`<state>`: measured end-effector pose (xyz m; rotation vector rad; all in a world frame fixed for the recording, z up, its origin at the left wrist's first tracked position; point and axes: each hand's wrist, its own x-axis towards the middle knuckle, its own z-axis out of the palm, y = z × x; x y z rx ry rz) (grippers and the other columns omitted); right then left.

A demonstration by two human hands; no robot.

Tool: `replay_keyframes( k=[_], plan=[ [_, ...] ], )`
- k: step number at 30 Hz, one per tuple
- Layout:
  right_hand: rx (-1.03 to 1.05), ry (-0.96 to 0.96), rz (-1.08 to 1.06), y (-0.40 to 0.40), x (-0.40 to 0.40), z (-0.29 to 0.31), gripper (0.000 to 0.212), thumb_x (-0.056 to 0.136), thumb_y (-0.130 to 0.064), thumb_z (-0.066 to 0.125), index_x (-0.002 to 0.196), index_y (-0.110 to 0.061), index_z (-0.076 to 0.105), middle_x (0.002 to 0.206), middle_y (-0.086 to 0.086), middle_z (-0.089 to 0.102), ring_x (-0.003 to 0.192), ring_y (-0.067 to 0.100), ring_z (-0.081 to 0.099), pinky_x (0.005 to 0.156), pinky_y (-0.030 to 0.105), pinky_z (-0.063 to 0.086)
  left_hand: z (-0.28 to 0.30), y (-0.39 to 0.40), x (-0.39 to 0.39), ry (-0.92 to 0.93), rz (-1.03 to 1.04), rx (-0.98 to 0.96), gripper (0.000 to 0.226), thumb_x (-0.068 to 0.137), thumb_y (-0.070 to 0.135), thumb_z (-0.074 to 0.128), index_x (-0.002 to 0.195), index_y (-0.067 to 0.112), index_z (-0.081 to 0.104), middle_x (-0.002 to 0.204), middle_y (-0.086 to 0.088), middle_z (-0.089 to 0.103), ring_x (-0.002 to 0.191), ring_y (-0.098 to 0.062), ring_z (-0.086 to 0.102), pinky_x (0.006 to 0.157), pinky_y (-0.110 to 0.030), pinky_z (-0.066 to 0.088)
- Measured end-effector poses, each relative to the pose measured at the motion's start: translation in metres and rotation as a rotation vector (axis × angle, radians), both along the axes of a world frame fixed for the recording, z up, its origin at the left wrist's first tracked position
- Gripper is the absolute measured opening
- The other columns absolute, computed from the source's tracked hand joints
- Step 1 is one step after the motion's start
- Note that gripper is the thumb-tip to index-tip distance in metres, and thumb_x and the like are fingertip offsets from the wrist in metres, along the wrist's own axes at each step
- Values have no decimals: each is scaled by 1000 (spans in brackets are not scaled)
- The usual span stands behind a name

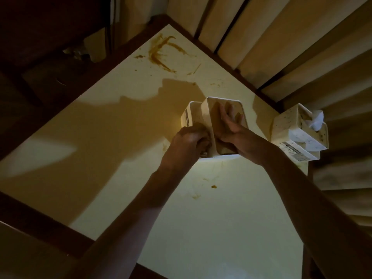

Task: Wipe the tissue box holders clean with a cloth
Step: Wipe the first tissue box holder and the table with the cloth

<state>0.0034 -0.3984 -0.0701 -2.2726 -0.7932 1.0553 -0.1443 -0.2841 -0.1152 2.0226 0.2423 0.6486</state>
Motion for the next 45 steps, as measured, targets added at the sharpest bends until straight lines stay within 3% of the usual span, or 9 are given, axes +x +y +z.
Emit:
replay_keyframes(
  k=[3,6,11,16,22,28,35,42,45],
  plan=[
    [-7,23,10,2,3,0,88,65,-68,63,128,-76,2,157,-19,-12,146,23,-14,115,61,9,8,10,-12,14,-244,83,10,86,9,62,83,9,72,91,-2,71,83,-7,61,80,6,31],
    [25,9,-57,-4,5,-1,81,84,-35,62,134,-70,9,156,-22,-12,145,12,-15,117,58,4,14,18,-17,-60,-297,-28,9,86,6,64,84,7,73,88,-2,72,83,-4,61,80,-1,39],
    [40,50,-69,8,-6,7,82,57,-60,68,118,-82,17,156,-20,-9,147,21,-9,116,58,13,21,37,-36,-109,-11,-419,10,89,12,64,93,13,74,92,3,72,87,-14,67,81,-26,51],
    [50,32,-129,10,-15,16,85,80,-45,66,140,-61,9,155,-18,-18,145,19,-17,118,53,4,17,54,-52,10,294,-420,11,85,13,66,90,19,74,88,8,72,81,-5,66,77,-20,51],
    [-226,-381,58,16,-29,26,93,84,-55,58,147,-43,-9,158,-10,-18,144,27,-19,116,58,2,19,71,-63,234,246,-67,9,80,-1,66,78,4,73,73,4,64,56,3,50,62,2,37],
    [-304,-417,254,24,-40,39,101,80,-35,70,148,-44,-3,158,-8,-14,146,29,-11,116,56,10,18,94,-58,522,290,77,14,87,9,58,84,9,71,88,-9,68,85,-26,64,75,-37,52],
    [-306,-466,275,9,-71,48,98,83,-1,58,146,-48,0,158,-2,-19,143,32,-21,116,55,0,43,91,-59,728,322,358,29,89,14,59,118,12,57,124,-13,50,115,-28,43,93,-36,39],
    [-149,-512,-219,-47,-104,50,84,86,-23,67,151,-25,15,160,9,-1,146,35,-4,114,56,14,69,73,-55,603,-49,105,54,80,17,68,132,22,52,130,-4,55,119,-23,50,102,-39,42],
    [-98,-460,-349,-56,-111,46,70,89,-26,64,148,-20,29,154,10,29,141,29,27,112,40,28,82,60,-55,629,-78,109,48,85,20,66,131,14,54,130,-5,58,118,-22,53,92,-28,35]
  ],
)
